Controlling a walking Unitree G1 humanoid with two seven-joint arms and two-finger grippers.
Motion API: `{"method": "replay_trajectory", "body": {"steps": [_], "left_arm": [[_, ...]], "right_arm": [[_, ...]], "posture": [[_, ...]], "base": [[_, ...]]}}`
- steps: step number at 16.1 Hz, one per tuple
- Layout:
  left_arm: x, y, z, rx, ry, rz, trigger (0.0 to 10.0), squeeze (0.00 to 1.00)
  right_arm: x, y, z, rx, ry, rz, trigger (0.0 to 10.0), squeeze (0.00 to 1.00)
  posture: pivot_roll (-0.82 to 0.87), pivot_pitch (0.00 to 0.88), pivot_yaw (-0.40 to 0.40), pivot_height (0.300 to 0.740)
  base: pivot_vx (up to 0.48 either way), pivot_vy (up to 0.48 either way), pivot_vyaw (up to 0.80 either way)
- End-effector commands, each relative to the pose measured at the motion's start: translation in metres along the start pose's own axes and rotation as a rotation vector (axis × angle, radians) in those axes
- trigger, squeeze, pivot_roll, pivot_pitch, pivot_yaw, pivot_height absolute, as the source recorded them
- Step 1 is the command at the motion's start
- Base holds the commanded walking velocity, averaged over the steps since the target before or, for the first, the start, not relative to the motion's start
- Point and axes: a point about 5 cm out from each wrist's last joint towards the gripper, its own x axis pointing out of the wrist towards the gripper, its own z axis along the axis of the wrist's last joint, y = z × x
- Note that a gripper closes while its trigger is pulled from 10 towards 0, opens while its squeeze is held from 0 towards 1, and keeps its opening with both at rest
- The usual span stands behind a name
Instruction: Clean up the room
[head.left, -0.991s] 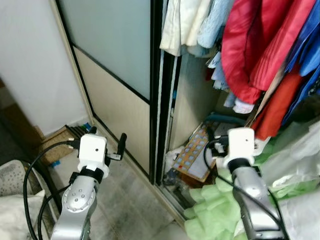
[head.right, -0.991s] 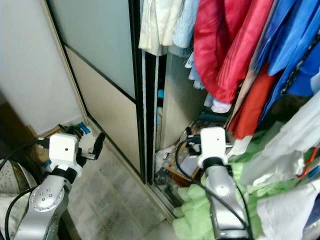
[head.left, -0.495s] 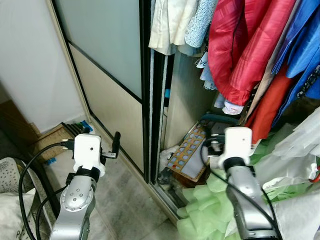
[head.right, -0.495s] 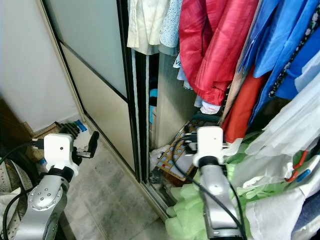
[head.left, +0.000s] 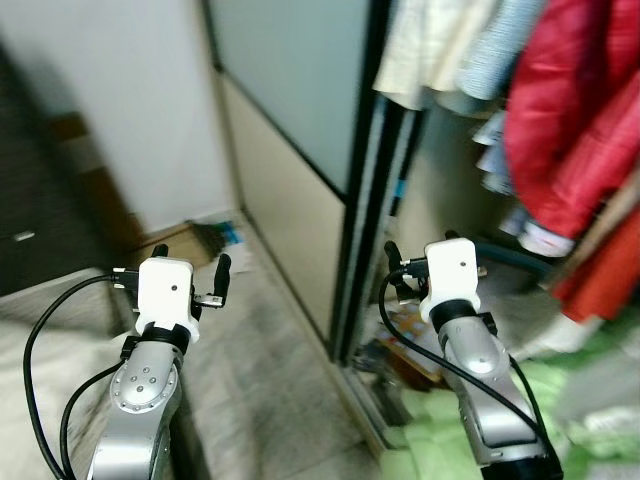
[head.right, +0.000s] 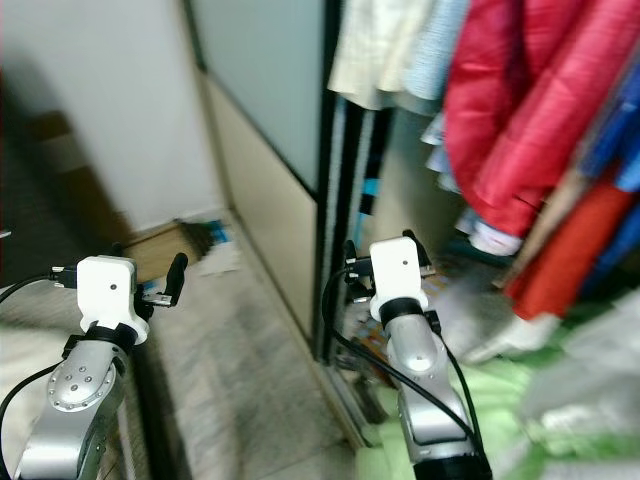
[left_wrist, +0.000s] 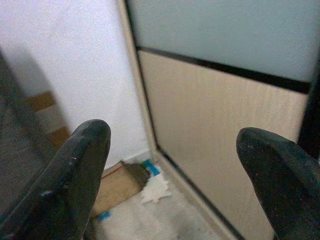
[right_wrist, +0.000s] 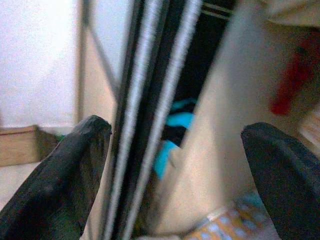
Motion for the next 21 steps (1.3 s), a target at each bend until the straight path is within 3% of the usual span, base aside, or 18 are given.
{"method": "replay_trajectory", "body": {"steps": [1,8,21], "left_arm": [[-0.002,-0.001,-0.001,0.005,0.004,0.01,10.0,0.0],[-0.003,-0.015,-0.011,-0.018,0.032,-0.012,10.0,0.0],[0.004,-0.019,-0.01,-0.019,0.0,-0.012,10.0,0.0]], "right_arm": [[0.001,-0.001,0.003,-0.004,-0.013,0.004,10.0,0.0],[0.001,0.003,-0.003,-0.002,0.002,0.017,10.0,0.0],[0.005,0.009,-0.004,-0.021,-0.023,0.057,10.0,0.0]], "posture": [[0.02,0.066,-0.03,0.74],[0.0,0.002,-0.022,0.74],[0.0,0.0,-0.029,0.74]], "base": [[0.0,0.0,0.8],[0.0,0.0,0.8],[0.0,0.0,0.8]]}}
